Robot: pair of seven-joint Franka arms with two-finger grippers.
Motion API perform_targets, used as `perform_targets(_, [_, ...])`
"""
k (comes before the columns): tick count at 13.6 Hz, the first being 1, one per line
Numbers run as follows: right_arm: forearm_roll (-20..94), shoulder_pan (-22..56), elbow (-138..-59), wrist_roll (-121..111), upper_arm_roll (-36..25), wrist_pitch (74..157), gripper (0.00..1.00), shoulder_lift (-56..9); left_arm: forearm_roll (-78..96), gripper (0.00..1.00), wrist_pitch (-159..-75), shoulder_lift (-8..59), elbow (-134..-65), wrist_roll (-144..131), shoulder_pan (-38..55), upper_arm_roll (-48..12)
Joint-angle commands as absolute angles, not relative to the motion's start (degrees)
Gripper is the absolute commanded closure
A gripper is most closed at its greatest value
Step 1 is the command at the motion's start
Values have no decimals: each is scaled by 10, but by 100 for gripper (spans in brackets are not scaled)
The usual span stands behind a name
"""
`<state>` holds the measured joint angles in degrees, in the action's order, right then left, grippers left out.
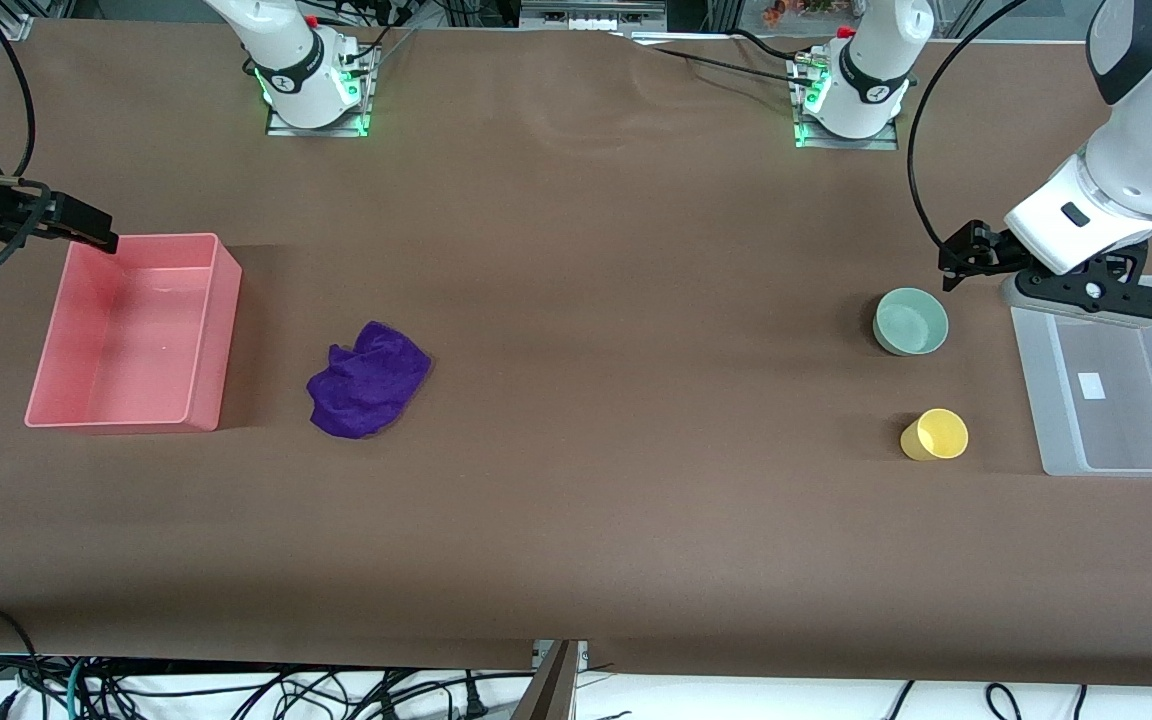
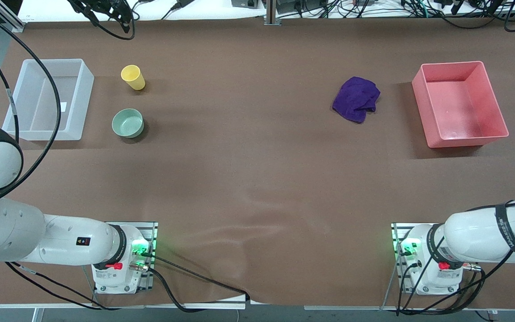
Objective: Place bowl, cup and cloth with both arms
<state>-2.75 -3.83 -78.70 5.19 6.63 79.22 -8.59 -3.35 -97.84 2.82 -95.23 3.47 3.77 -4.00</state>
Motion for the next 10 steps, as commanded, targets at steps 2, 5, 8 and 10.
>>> perform_targets(2, [-36,-37,-775,40,66,797,0,-91,-42,0,-967,27,-945,44,36,-40])
perform_targets(5, [-36,-36,-763,41,67,794,0,-100,-41,0,-966,27,-945,44,36,-40])
perform_targets(8, [-37,-37,-762,43,67,796,0,-100,-41,0,-951,31,-945,44,33,-40])
perform_targets(10, [-37,-37,-762,40,66,797,0,-101,-40,0,-940,35,-947,44,26,-40])
